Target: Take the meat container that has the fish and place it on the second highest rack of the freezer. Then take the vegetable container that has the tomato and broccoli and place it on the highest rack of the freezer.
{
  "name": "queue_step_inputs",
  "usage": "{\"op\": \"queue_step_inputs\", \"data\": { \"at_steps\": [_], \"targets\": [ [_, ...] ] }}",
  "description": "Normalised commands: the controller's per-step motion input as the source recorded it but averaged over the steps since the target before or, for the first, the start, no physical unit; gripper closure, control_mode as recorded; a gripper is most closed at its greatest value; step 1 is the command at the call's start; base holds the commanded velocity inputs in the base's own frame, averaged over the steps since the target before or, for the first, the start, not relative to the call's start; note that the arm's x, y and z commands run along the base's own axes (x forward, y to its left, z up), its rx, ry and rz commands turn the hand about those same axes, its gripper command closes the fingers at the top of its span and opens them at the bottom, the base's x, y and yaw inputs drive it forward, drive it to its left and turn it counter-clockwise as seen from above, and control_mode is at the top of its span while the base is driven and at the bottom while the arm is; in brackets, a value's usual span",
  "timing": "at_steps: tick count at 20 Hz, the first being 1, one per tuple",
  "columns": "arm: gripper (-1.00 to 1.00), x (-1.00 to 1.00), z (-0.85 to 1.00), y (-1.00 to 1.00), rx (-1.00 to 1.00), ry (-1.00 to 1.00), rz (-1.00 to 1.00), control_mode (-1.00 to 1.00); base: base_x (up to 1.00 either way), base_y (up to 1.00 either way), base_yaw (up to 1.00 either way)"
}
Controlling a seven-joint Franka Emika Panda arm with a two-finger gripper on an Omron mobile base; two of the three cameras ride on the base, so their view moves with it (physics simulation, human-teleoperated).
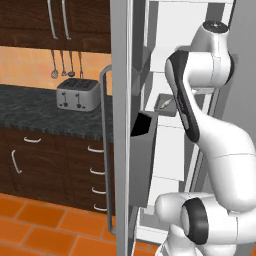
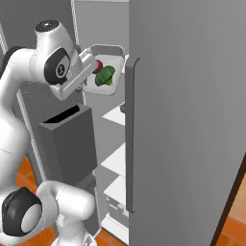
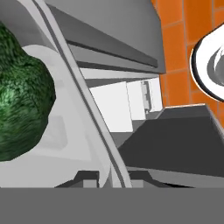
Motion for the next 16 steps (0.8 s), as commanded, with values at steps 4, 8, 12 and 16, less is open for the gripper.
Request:
{"op": "queue_step_inputs", "data": {
  "at_steps": [4, 8, 12, 16],
  "targets": [
    [1.00, 0.49, -0.04, -0.33, 0.00, 0.00, 0.00, -1.00, 0.00, 0.00, 0.00],
    [1.00, 0.65, -0.03, -0.18, 0.00, 0.00, 0.00, -1.00, 0.00, 0.00, 0.00],
    [1.00, 0.67, 0.16, -0.10, 0.00, 0.00, 0.00, -1.00, 0.00, 0.00, 0.00],
    [1.00, 0.73, 0.06, -0.04, 0.00, 0.02, 0.00, -1.00, 0.00, 0.00, 0.00]
  ]
}}
